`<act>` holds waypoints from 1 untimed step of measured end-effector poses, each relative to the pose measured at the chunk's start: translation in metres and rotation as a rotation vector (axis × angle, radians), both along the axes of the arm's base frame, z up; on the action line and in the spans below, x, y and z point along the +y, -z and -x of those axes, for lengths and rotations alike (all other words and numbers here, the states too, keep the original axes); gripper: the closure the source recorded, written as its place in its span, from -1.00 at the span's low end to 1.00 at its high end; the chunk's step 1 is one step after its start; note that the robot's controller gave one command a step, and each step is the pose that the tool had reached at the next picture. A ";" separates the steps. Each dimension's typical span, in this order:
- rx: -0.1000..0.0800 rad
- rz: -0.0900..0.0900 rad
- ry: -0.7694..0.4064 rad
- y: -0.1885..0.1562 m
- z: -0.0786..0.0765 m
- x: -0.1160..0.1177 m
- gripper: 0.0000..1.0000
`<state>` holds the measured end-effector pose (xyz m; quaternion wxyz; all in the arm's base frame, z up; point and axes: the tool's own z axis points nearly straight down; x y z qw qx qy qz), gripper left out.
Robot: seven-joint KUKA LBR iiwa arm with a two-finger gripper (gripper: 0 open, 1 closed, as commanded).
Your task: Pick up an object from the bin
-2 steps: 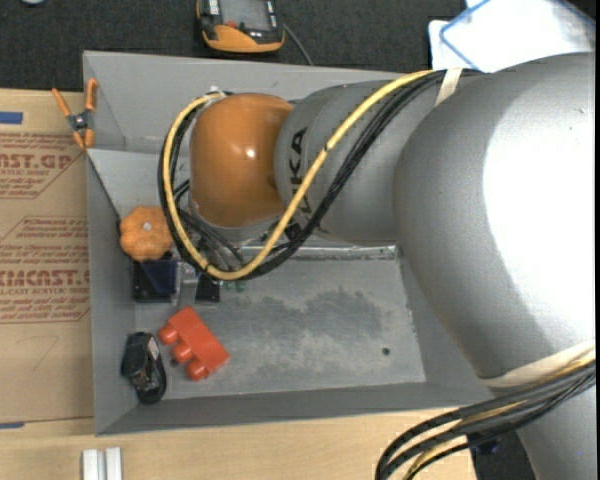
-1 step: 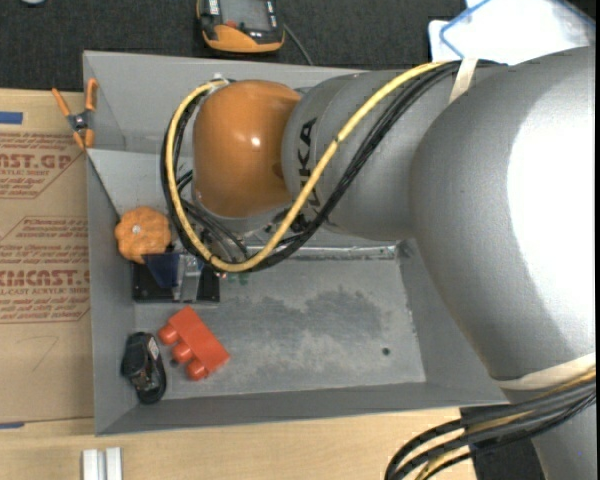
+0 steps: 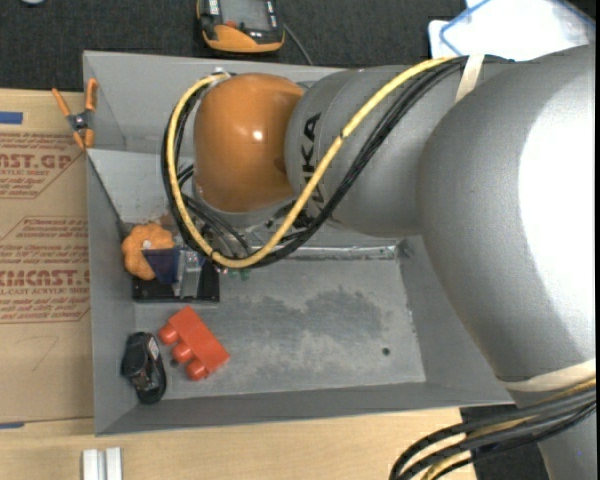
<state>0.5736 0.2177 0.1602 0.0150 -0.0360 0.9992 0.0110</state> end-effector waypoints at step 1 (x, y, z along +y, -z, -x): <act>-0.001 -0.001 0.000 -0.003 0.000 0.000 1.00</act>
Offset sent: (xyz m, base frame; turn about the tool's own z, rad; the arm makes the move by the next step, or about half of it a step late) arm 0.0001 0.0002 0.0391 0.0000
